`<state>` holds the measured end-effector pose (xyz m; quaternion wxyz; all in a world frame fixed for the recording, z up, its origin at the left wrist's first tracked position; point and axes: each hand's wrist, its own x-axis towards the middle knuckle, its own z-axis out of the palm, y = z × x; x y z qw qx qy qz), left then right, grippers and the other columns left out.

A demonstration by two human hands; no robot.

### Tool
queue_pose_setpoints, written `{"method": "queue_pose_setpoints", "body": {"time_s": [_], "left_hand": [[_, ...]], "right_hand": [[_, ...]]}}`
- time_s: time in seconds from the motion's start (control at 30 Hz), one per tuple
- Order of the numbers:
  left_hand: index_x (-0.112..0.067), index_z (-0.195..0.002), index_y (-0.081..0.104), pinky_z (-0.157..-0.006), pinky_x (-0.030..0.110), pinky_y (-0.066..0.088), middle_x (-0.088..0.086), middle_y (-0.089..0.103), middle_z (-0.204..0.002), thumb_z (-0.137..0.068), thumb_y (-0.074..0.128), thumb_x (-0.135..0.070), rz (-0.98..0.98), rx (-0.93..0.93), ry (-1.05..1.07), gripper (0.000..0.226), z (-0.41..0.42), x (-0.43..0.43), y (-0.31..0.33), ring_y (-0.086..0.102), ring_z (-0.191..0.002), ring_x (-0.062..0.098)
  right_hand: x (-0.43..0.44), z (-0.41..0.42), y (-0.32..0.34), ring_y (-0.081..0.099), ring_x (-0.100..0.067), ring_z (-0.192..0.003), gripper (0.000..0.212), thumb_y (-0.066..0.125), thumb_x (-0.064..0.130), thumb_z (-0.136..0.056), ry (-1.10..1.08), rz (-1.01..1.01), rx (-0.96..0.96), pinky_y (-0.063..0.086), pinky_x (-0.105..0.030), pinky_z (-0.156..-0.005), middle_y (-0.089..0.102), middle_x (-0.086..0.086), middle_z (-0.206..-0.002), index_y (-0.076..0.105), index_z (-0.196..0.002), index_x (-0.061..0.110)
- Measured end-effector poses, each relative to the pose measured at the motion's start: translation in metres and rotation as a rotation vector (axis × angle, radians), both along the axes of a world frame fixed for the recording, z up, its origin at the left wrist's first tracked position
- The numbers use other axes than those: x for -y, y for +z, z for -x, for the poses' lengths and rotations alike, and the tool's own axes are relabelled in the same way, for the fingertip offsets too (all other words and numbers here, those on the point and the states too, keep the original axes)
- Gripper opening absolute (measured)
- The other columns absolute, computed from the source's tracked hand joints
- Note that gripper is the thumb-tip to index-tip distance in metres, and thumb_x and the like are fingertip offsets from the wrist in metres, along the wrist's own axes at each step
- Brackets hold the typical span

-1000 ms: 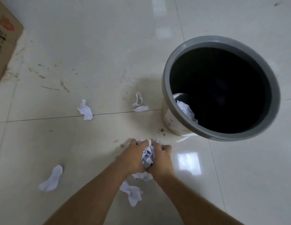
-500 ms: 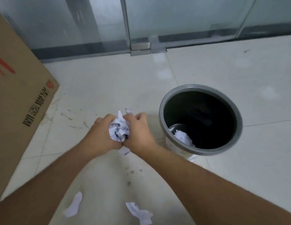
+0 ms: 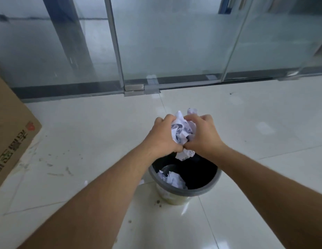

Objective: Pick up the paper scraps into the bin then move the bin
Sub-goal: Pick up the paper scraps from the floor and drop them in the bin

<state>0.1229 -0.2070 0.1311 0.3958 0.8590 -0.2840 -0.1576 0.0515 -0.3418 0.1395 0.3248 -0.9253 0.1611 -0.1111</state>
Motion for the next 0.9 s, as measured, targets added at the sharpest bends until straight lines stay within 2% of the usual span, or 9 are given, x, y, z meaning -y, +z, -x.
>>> {"method": "queue_pose_setpoints", "body": {"time_s": [0.1, 0.2, 0.3, 0.4, 0.53, 0.63, 0.73, 0.83, 0.9], "left_hand": [[-0.028, -0.117, 0.043, -0.059, 0.020, 0.042, -0.004, 0.037, -0.104, -0.055, 0.084, -0.021, 0.026, 0.015, 0.009, 0.075, 0.005, 0.010, -0.003, 0.052, -0.080, 0.006], [-0.028, -0.120, 0.042, -0.073, 0.032, 0.052, -0.002, 0.040, -0.109, -0.054, 0.085, -0.030, -0.005, 0.052, 0.032, 0.079, 0.013, 0.016, -0.013, 0.058, -0.090, 0.017], [-0.030, -0.135, 0.037, -0.077, 0.029, 0.051, -0.003, 0.043, -0.125, -0.050, 0.089, -0.036, -0.059, -0.066, -0.037, 0.100, 0.019, 0.018, -0.025, 0.053, -0.107, 0.018], [-0.037, -0.148, 0.023, -0.102, 0.041, 0.047, -0.002, 0.036, -0.152, -0.048, 0.090, -0.043, -0.166, -0.278, -0.196, 0.121, 0.021, 0.012, -0.030, 0.042, -0.133, 0.023], [-0.033, -0.147, 0.036, -0.099, 0.030, 0.041, -0.009, 0.043, -0.149, -0.055, 0.090, -0.036, -0.067, -0.409, -0.193, 0.106, 0.014, -0.002, -0.026, 0.042, -0.133, 0.014], [-0.029, -0.131, 0.057, -0.096, 0.038, 0.054, -0.005, 0.058, -0.133, -0.061, 0.088, -0.030, 0.028, -0.439, -0.108, 0.076, 0.007, -0.025, -0.022, 0.056, -0.119, 0.013], [-0.029, -0.115, 0.065, -0.084, 0.034, 0.059, -0.003, 0.067, -0.114, -0.064, 0.086, -0.025, 0.131, -0.421, 0.063, 0.055, -0.005, -0.083, -0.028, 0.066, -0.103, 0.014], [-0.026, -0.112, 0.067, -0.078, 0.031, 0.056, 0.004, 0.066, -0.115, -0.065, 0.088, -0.024, 0.127, -0.398, 0.241, 0.051, -0.018, -0.146, -0.042, 0.067, -0.098, 0.018], [-0.025, -0.115, 0.065, -0.072, 0.028, 0.053, 0.006, 0.062, -0.118, -0.065, 0.090, -0.022, -0.045, -0.400, 0.365, 0.057, -0.011, -0.209, -0.075, 0.064, -0.091, 0.017]], "right_hand": [[0.012, 0.003, -0.006, 0.035, -0.004, -0.082, 0.075, 0.078, 0.003, -0.062, 0.006, -0.011, 0.044, 0.032, 0.004, -0.066, 0.031, -0.004, -0.112, 0.053, -0.131, 0.020], [0.018, 0.008, -0.013, 0.041, -0.013, -0.091, 0.075, 0.078, 0.004, -0.063, 0.025, 0.037, 0.017, 0.033, -0.003, -0.069, 0.034, -0.010, -0.119, 0.051, -0.132, 0.020], [0.026, 0.017, -0.020, 0.045, -0.028, -0.112, 0.083, 0.081, 0.007, -0.060, 0.052, 0.121, -0.111, 0.042, -0.023, -0.087, 0.032, -0.014, -0.129, 0.048, -0.135, 0.024], [0.030, 0.027, -0.020, 0.031, -0.035, -0.130, 0.098, 0.087, 0.018, -0.055, 0.022, 0.219, -0.324, 0.042, -0.046, -0.103, 0.029, -0.013, -0.142, 0.040, -0.139, 0.037], [0.024, 0.028, -0.011, 0.025, -0.034, -0.135, 0.102, 0.088, 0.029, -0.052, 0.036, 0.217, -0.404, 0.035, -0.055, -0.107, 0.031, -0.009, -0.148, 0.037, -0.140, 0.042], [-0.001, 0.021, -0.011, 0.032, -0.031, -0.130, 0.094, 0.088, 0.034, -0.055, 0.060, 0.180, -0.303, 0.037, -0.052, -0.107, 0.040, -0.007, -0.140, 0.042, -0.137, 0.040], [-0.052, 0.006, -0.021, 0.042, -0.027, -0.123, 0.084, 0.088, 0.036, -0.058, 0.127, 0.082, -0.195, 0.042, -0.047, -0.105, 0.045, -0.005, -0.134, 0.048, -0.133, 0.036], [-0.092, 0.007, -0.033, 0.056, -0.004, -0.093, 0.069, 0.086, 0.034, -0.062, 0.187, -0.092, 0.011, 0.048, -0.013, -0.082, 0.050, 0.002, -0.118, 0.055, -0.123, 0.036], [-0.138, 0.017, -0.058, 0.054, 0.001, -0.077, 0.061, 0.085, 0.034, -0.063, 0.313, -0.159, 0.045, 0.044, -0.004, -0.066, 0.049, 0.006, -0.109, 0.058, -0.117, 0.036]]}}
